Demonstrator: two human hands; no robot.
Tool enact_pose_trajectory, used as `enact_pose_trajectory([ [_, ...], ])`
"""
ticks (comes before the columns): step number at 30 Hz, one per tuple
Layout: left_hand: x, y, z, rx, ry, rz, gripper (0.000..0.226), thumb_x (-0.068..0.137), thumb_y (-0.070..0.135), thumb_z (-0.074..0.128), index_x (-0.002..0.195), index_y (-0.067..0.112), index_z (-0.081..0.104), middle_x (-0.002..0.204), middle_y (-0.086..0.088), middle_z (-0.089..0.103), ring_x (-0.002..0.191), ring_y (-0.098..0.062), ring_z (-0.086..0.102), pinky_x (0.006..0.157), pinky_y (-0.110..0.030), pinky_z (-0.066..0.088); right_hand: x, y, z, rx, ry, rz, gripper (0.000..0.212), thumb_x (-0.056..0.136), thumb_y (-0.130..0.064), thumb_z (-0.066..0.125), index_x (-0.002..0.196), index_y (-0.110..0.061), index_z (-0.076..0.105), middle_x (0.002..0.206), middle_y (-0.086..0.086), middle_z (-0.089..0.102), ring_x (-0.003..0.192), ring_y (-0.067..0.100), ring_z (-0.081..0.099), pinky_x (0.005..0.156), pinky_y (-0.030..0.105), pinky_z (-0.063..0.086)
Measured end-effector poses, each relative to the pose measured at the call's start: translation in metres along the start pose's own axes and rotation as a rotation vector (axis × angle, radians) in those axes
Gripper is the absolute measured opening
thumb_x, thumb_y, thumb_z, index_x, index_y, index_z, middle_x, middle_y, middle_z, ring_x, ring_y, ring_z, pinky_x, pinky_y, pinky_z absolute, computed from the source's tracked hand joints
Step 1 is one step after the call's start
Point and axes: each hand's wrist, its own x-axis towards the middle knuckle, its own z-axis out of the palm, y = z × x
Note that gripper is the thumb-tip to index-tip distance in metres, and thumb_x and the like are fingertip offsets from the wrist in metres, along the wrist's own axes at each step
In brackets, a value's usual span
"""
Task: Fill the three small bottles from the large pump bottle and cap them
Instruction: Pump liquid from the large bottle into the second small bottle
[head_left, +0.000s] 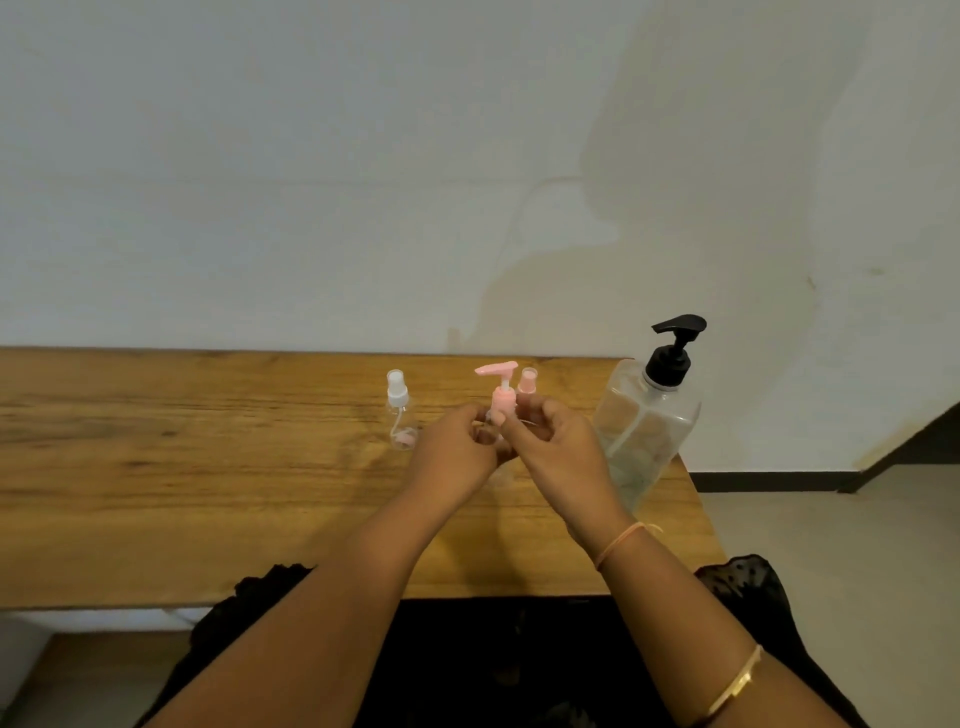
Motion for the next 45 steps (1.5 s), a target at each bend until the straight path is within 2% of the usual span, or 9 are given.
enact_pose_trajectory([
  [7, -0.049, 0.014, 0.001, 0.017, 0.123, 0.093, 0.019, 0.076, 0.033, 0.073, 0.088, 0.031, 0.058, 0.081, 0.007, 0.065, 0.075, -0.012, 0.064, 0.067, -0.035, 0.056, -0.02, -0.008, -0.004, -0.043, 0.159, -0.101, 0.027, 0.07, -0.028, 0.081, 0.084, -0.016, 0.062, 0.079, -0.006, 0.066, 0.074, 0.008, 0.063, 0.063, 0.019, 0.05],
  [10, -0.048, 0.017, -0.003, -0.002, 0.12, 0.093, 0.022, 0.075, 0.034, 0.075, 0.089, 0.027, 0.06, 0.08, 0.006, 0.066, 0.074, -0.011, 0.063, 0.063, -0.029, 0.053, -0.02, -0.01, -0.007, -0.009, 0.167, -0.144, 0.021, 0.071, -0.026, 0.08, 0.08, -0.016, 0.064, 0.079, -0.005, 0.068, 0.078, 0.01, 0.064, 0.068, 0.023, 0.052],
  [13, -0.038, 0.017, -0.007, -0.027, 0.057, 0.102, 0.032, 0.074, 0.034, 0.077, 0.102, 0.025, 0.063, 0.088, 0.01, 0.066, 0.082, -0.006, 0.063, 0.068, -0.023, 0.053, -0.016, -0.008, -0.011, 0.027, 0.112, -0.167, 0.011, 0.077, -0.02, 0.075, 0.087, -0.019, 0.068, 0.084, -0.003, 0.07, 0.084, 0.012, 0.066, 0.073, 0.029, 0.054],
  [19, -0.022, 0.012, -0.011, 0.003, 0.021, 0.08, 0.032, 0.077, 0.029, 0.075, 0.106, 0.021, 0.064, 0.089, 0.009, 0.065, 0.084, -0.008, 0.061, 0.072, -0.029, 0.052, -0.005, -0.001, -0.01, 0.19, -0.171, -0.086, 0.036, 0.083, -0.026, 0.07, 0.116, -0.038, 0.059, 0.13, 0.003, 0.056, 0.12, 0.013, 0.052, 0.091, 0.027, 0.051],
  [25, -0.013, 0.013, -0.008, 0.013, 0.019, 0.081, 0.028, 0.077, 0.032, 0.076, 0.099, 0.024, 0.06, 0.09, 0.011, 0.064, 0.085, -0.006, 0.061, 0.072, -0.025, 0.051, 0.001, -0.007, -0.003, 0.282, 0.102, -0.122, 0.05, 0.077, -0.006, 0.074, 0.114, -0.026, 0.046, 0.094, -0.001, 0.069, 0.091, 0.013, 0.065, 0.073, 0.022, 0.053],
  [30, -0.011, 0.012, -0.009, -0.008, 0.025, 0.076, 0.033, 0.078, 0.03, 0.075, 0.107, 0.025, 0.062, 0.094, 0.011, 0.065, 0.086, -0.006, 0.061, 0.073, -0.025, 0.051, 0.002, -0.006, -0.006, 0.281, -0.052, -0.108, 0.087, 0.082, -0.01, 0.07, 0.145, -0.036, 0.016, 0.119, -0.004, 0.058, 0.112, 0.008, 0.055, 0.091, 0.03, 0.049],
  [34, -0.011, 0.013, -0.005, -0.002, 0.006, 0.079, 0.037, 0.078, 0.03, 0.075, 0.112, 0.023, 0.062, 0.1, 0.008, 0.066, 0.093, -0.01, 0.062, 0.08, -0.031, 0.054, 0.004, -0.004, -0.003, 0.16, 0.116, -0.164, 0.07, 0.078, -0.012, 0.074, 0.133, -0.03, 0.035, 0.096, -0.002, 0.065, 0.096, 0.01, 0.062, 0.08, 0.027, 0.051],
  [40, -0.011, 0.013, -0.007, 0.01, 0.023, 0.092, 0.038, 0.076, 0.033, 0.076, 0.11, 0.026, 0.062, 0.092, 0.011, 0.063, 0.087, -0.008, 0.061, 0.077, -0.03, 0.053, 0.004, -0.005, -0.01, 0.201, 0.004, -0.155, 0.077, 0.079, -0.014, 0.073, 0.138, -0.036, 0.027, 0.112, -0.004, 0.061, 0.108, 0.009, 0.057, 0.088, 0.029, 0.051],
  [45, -0.011, 0.012, -0.007, 0.013, 0.027, 0.092, 0.029, 0.075, 0.037, 0.077, 0.097, 0.029, 0.06, 0.088, 0.01, 0.066, 0.083, -0.009, 0.064, 0.077, -0.036, 0.055, 0.009, -0.003, -0.013, 0.169, 0.041, -0.202, 0.059, 0.085, -0.006, 0.065, 0.131, -0.033, 0.039, 0.094, 0.0, 0.07, 0.098, 0.013, 0.064, 0.09, 0.036, 0.051],
])
